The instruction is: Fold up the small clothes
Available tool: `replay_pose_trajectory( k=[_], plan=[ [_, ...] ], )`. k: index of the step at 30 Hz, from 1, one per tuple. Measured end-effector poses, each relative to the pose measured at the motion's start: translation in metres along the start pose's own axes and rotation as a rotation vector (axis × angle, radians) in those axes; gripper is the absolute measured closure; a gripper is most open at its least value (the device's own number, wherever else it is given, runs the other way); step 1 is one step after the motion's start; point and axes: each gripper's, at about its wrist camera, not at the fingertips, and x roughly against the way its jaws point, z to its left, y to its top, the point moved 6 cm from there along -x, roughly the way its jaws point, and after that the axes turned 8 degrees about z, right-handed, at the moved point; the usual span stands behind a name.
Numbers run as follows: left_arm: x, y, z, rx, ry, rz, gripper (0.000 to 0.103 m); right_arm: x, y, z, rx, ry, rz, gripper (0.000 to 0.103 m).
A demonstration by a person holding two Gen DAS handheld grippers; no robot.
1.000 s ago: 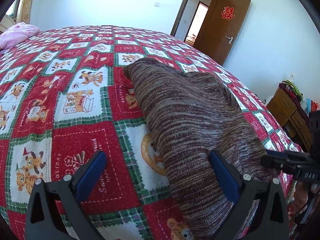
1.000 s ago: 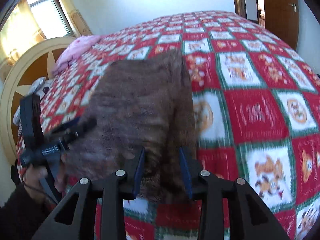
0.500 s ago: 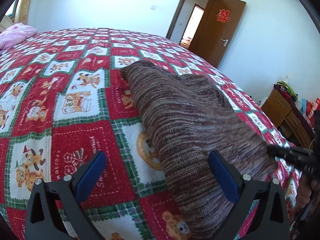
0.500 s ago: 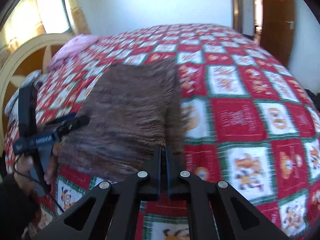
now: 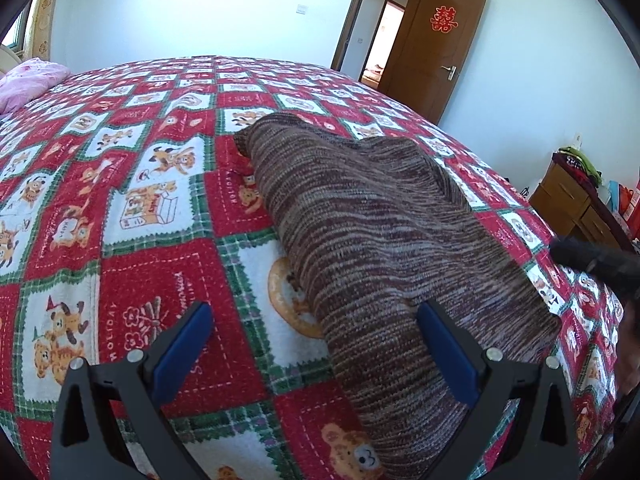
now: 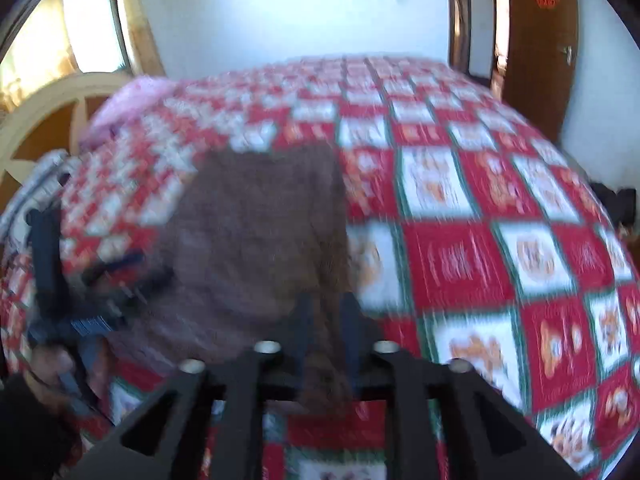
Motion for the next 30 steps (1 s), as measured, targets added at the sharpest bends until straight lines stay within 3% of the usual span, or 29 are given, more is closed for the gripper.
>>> replay_pose_trajectory(
  k=[4, 7, 9, 12, 16, 23, 30],
  plan=[
    [0.0, 0.0, -0.001, -0.005, 0.011, -0.003, 0.0, -0.029, 0.018, 0.031, 0.054, 0.084, 0.062, 0.058],
    [0.0, -0.001, -0.001, -0.005, 0.015, -0.004, 0.0, -0.064, 0.017, 0.033, 0.084, 0.034, 0.137, 0.058],
    [0.0, -0.001, -0.001, -0.007, 0.015, -0.004, 0.0, -0.081, 0.011, 0.017, 0.07, -0.047, 0.178, 0.059],
    [0.0, -0.002, -0.004, -0.018, 0.014, -0.003, 0.0, -0.081, 0.006, -0.001, 0.013, 0.038, 0.16, 0.063],
    [0.0, -0.001, -0.005, -0.023, -0.001, 0.0, 0.0, -0.077, 0.001, -0.002, 0.065, 0.0, 0.147, 0.068],
    [-0.001, -0.005, -0.021, -0.104, 0.056, 0.003, 0.0, -0.075, -0.002, -0.012, 0.024, 0.065, 0.117, 0.07],
    [-0.009, -0.005, -0.02, -0.095, 0.021, 0.05, 0.0, -0.07, -0.009, -0.021, 0.053, 0.004, 0.119, 0.07]
  ],
)
